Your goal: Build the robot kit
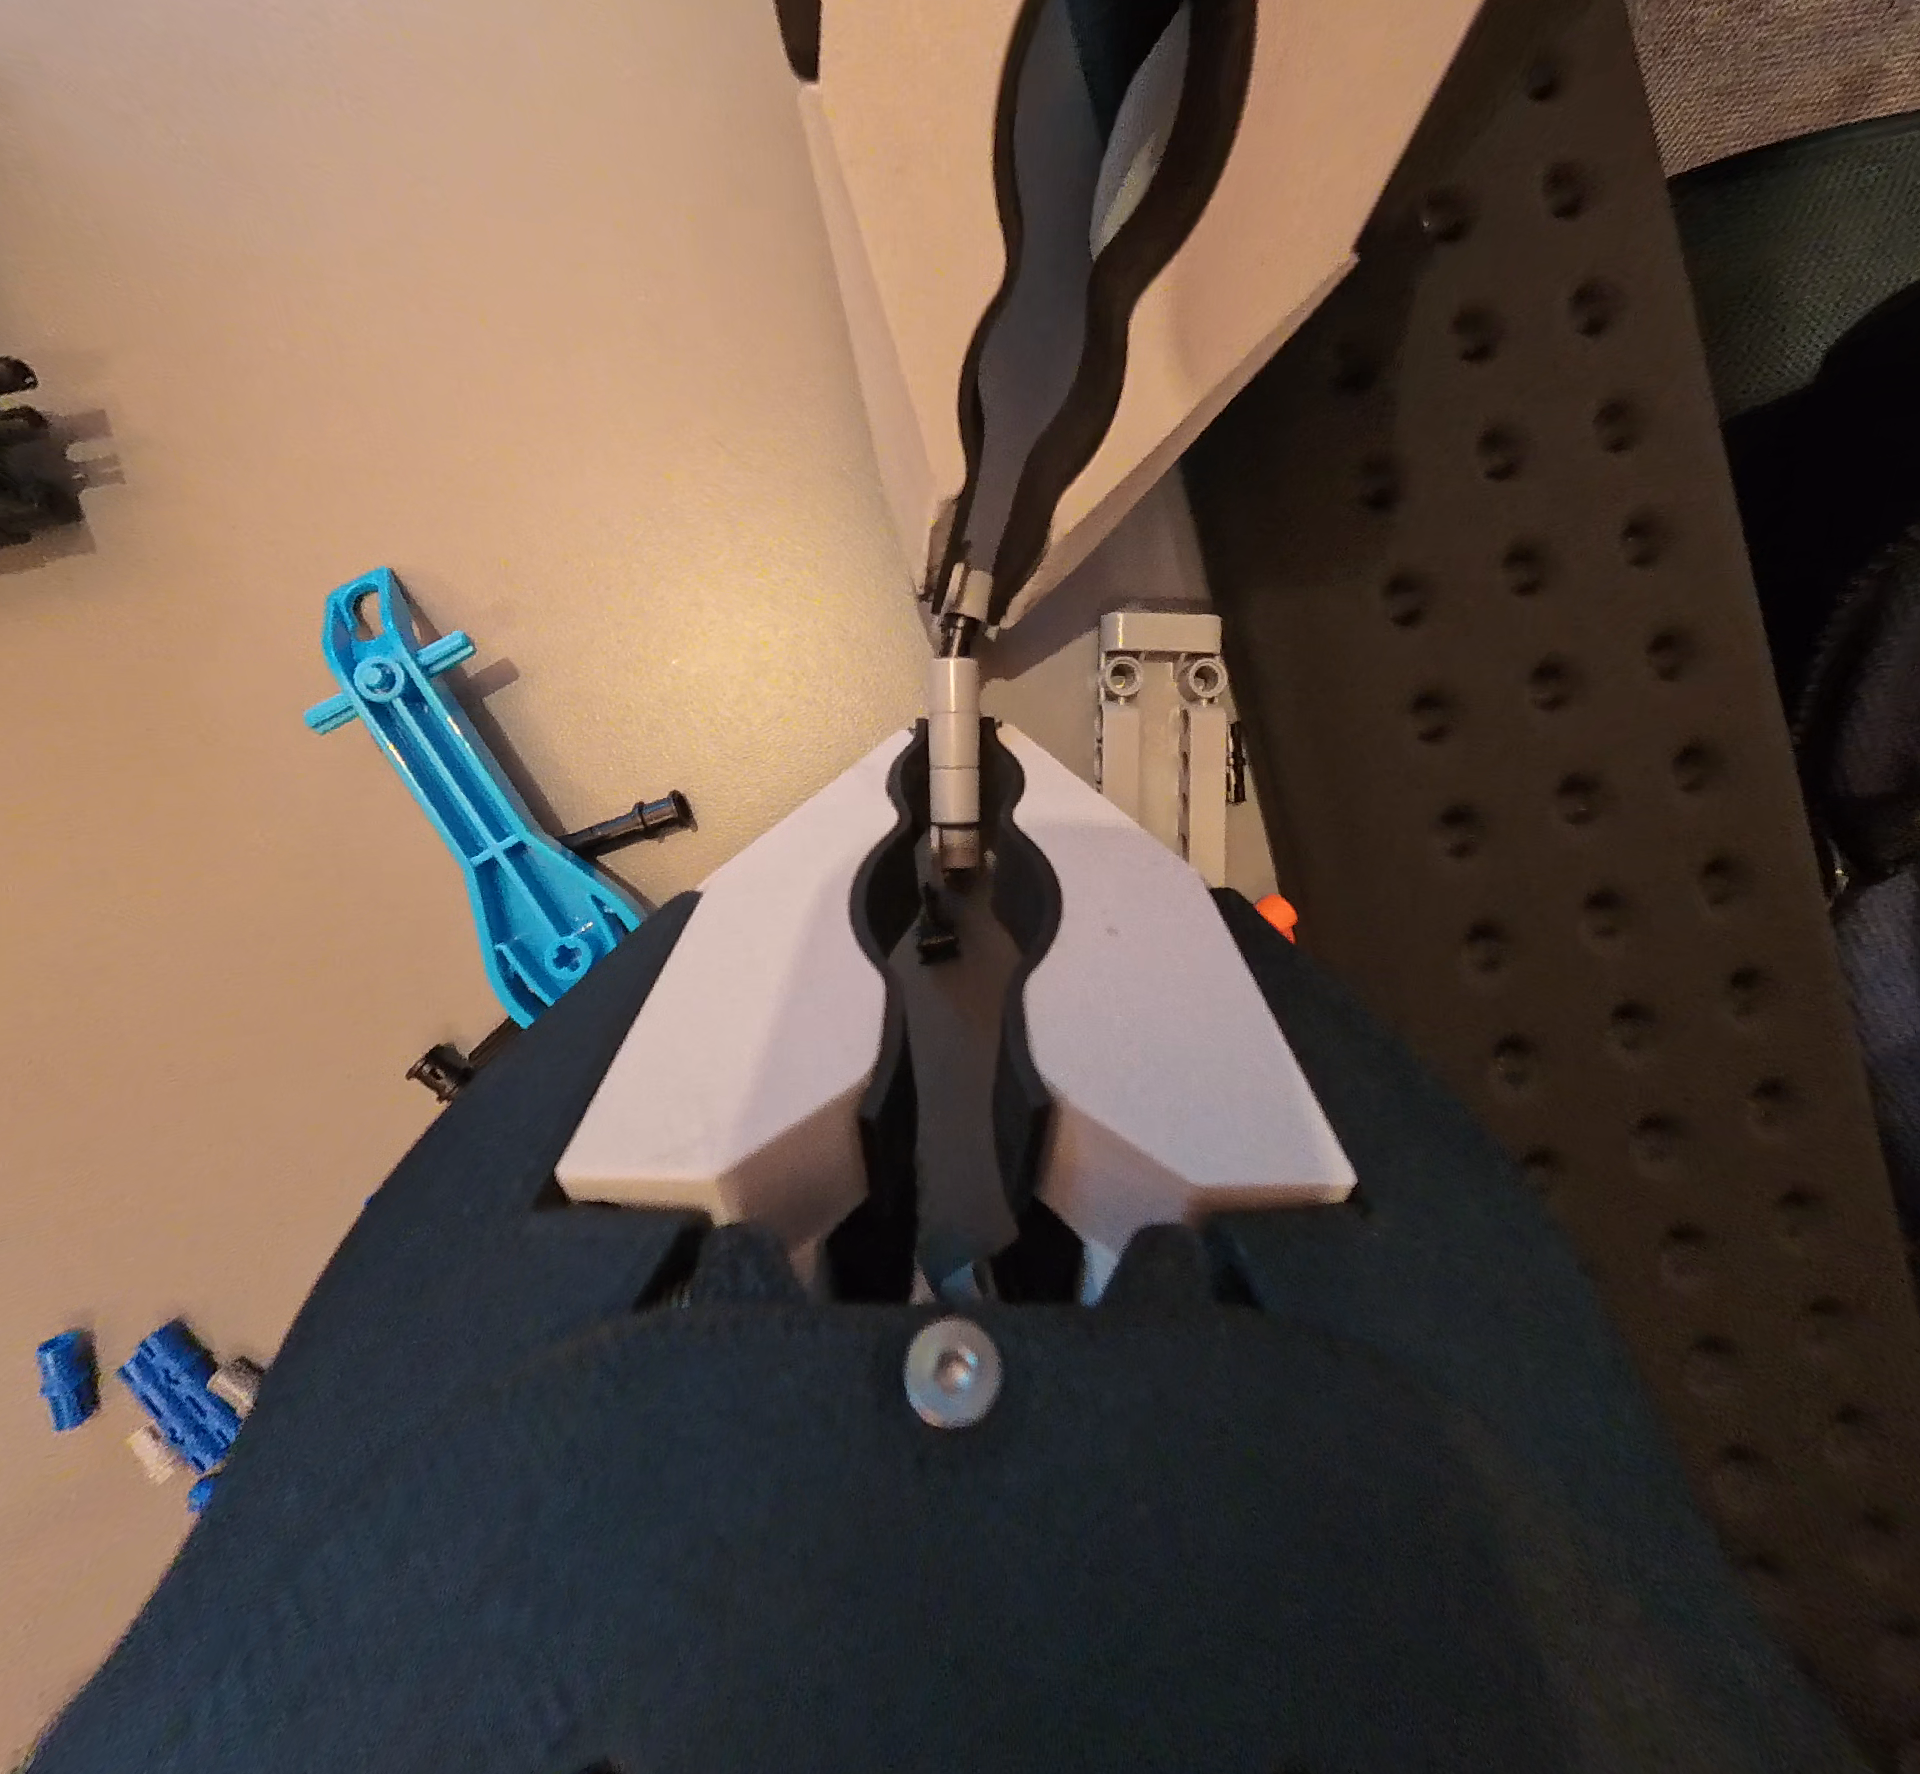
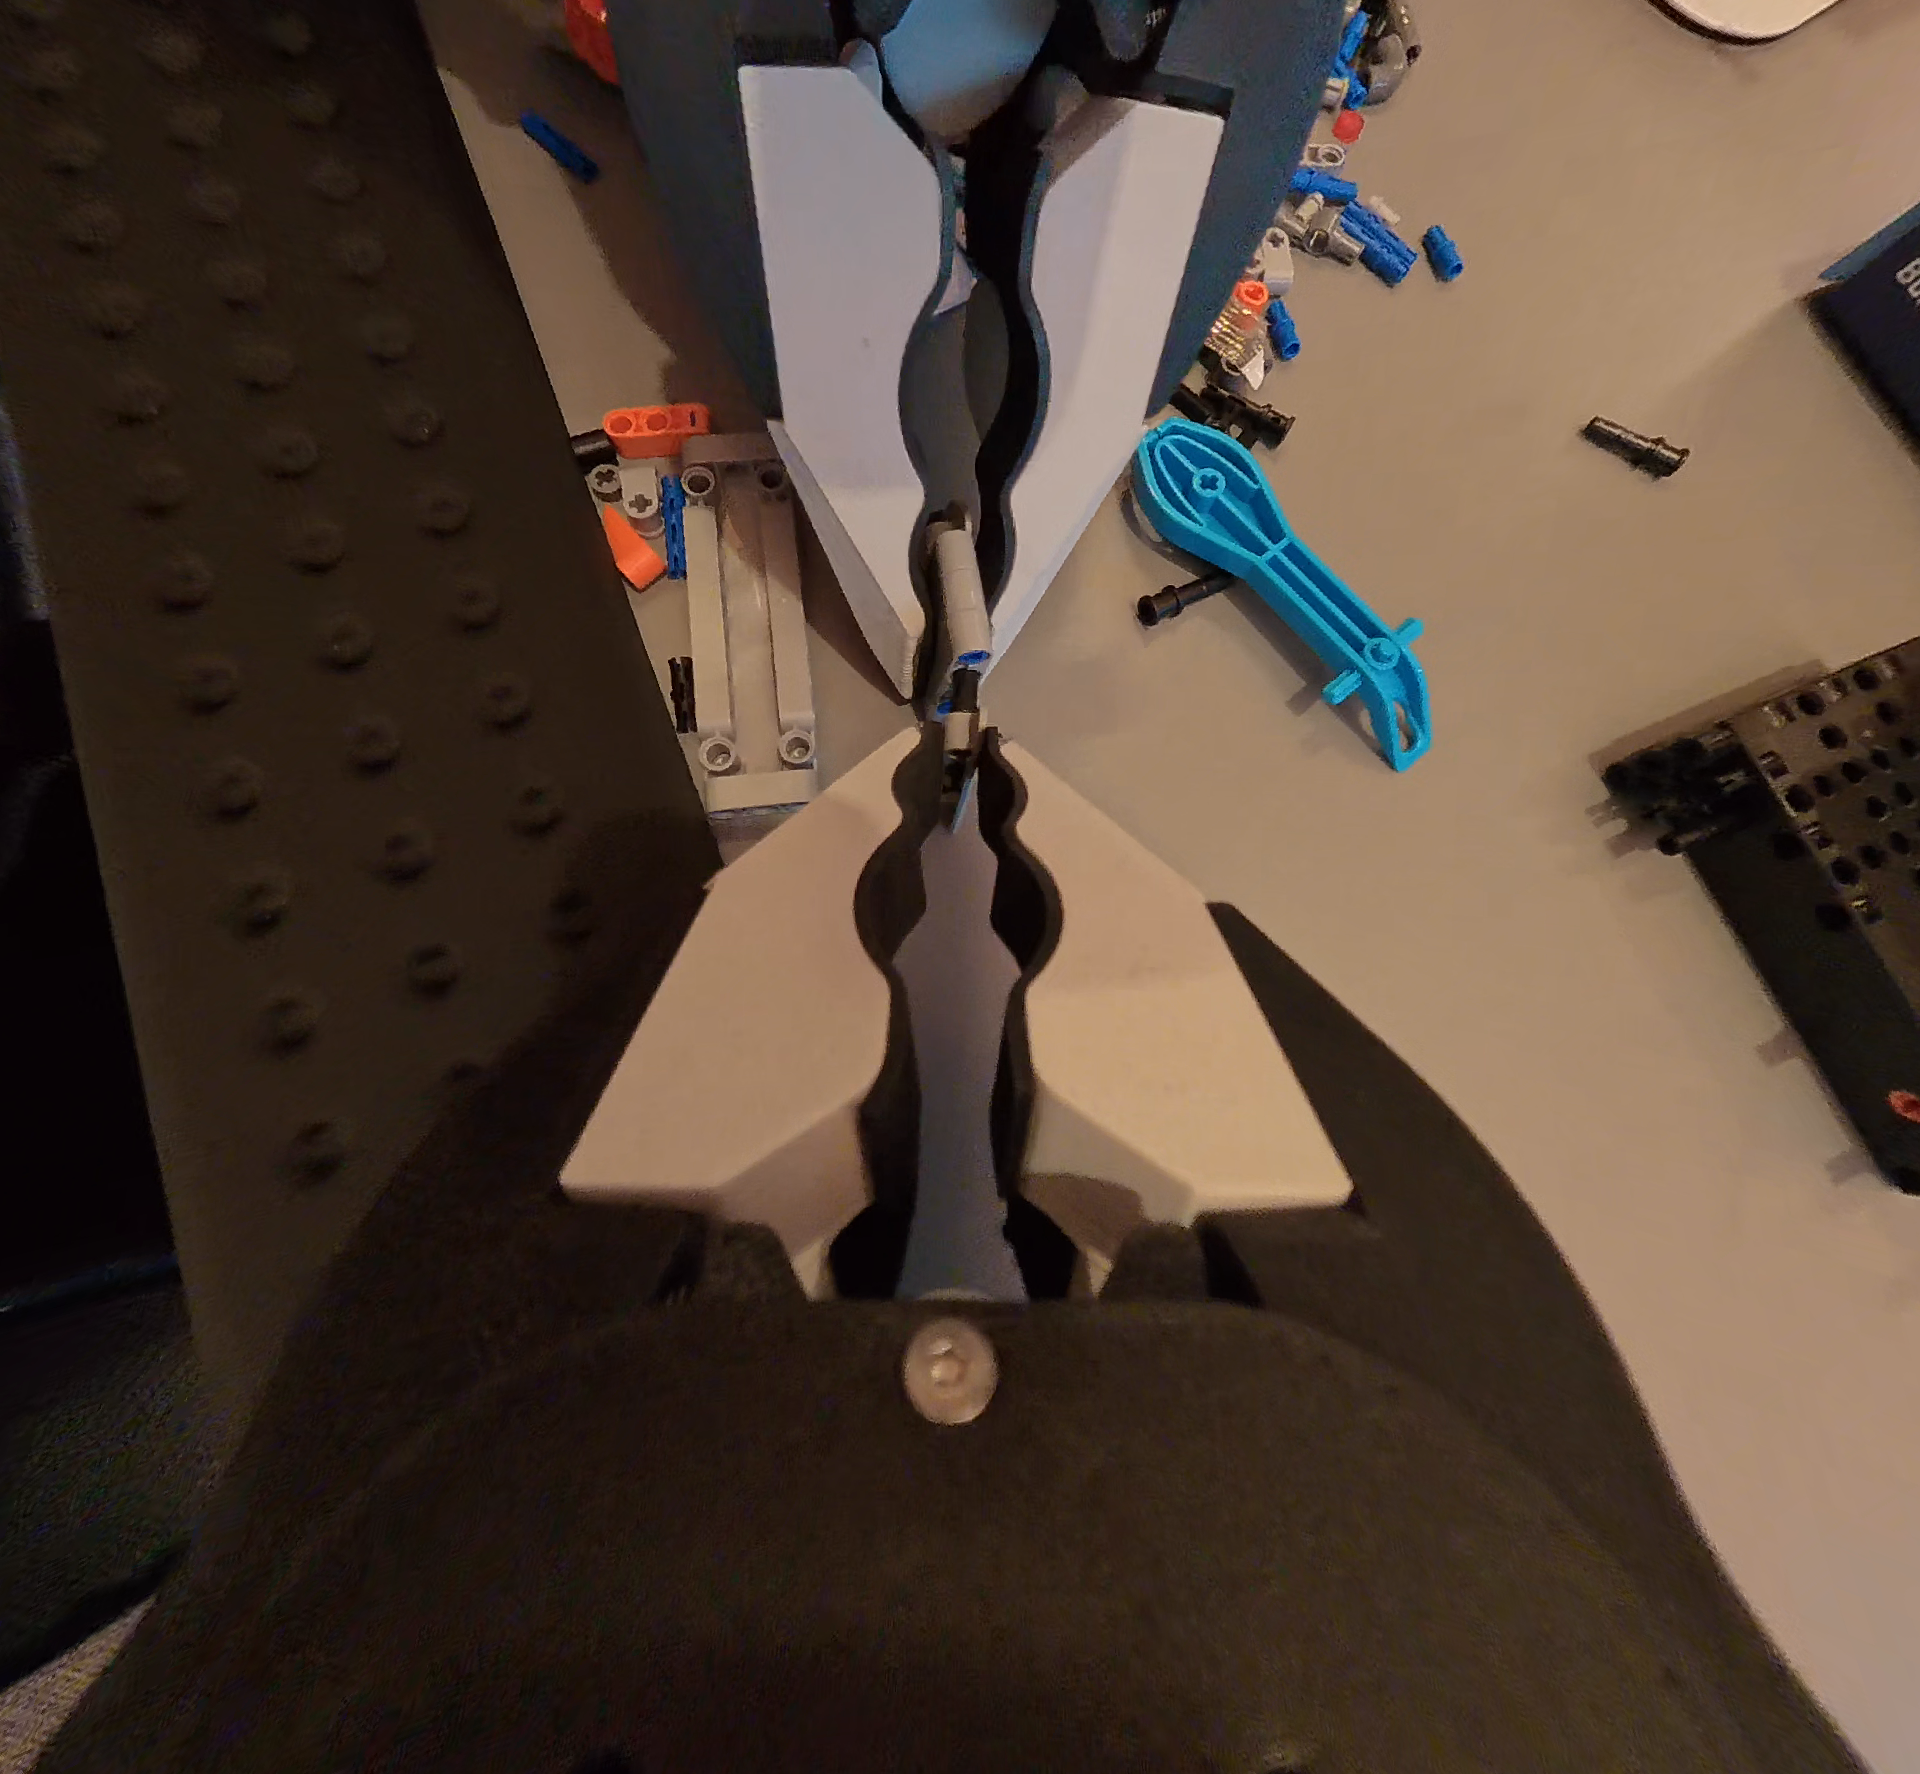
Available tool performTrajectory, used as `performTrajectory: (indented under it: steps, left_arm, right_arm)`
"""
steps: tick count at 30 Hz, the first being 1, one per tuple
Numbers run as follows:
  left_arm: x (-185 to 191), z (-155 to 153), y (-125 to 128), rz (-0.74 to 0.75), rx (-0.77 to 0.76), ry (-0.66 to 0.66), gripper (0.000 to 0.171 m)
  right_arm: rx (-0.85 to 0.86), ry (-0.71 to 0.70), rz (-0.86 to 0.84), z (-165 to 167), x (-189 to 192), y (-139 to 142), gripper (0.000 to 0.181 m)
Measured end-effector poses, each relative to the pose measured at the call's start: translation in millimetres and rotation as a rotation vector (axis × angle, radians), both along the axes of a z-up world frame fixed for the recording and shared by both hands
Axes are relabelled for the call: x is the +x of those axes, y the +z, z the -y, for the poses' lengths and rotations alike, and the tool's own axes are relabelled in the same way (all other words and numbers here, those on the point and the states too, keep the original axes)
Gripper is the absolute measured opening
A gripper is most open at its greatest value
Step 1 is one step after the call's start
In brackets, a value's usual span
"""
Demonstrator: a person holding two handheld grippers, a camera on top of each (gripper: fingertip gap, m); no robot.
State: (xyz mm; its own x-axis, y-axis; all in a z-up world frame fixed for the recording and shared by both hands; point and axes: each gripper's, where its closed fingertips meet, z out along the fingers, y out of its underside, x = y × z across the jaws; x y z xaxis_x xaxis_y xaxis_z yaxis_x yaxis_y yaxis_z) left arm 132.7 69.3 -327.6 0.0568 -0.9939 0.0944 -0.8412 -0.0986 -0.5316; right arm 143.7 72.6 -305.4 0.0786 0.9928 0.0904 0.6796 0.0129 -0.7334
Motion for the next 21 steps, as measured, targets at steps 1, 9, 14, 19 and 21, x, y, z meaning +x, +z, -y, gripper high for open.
performTrajectory:
  steps: [1,9,14,19,21]
  left_arm:
    - [-0.1,0.3,0.0,-0.002,-0.005,0.001,0.004]
    - [0.5,-0.2,-0.6,-0.036,0.041,-0.016,0.004]
    - [1.1,1.2,-0.7,-0.035,0.038,-0.029,0.004]
    - [1.0,-0.3,-0.5,-0.038,0.05,-0.028,0.003]
    - [0.7,0.1,-0.6,-0.046,0.059,-0.036,0.003]
  right_arm:
    - [0.02,0.007,0.01,0.3,-0.2,-0.1,0.003]
    - [0.076,0.073,0.045,1.9,-0.5,-0.3,0.003]
    - [0.044,0.127,0.041,4.6,-0.8,-0.4,0.003]
    - [-0.002,0.137,0.033,1.2,-2.1,-0.3,0.004]
    - [0.017,0.158,0.052,2.3,-2.4,-0.3,0.004]
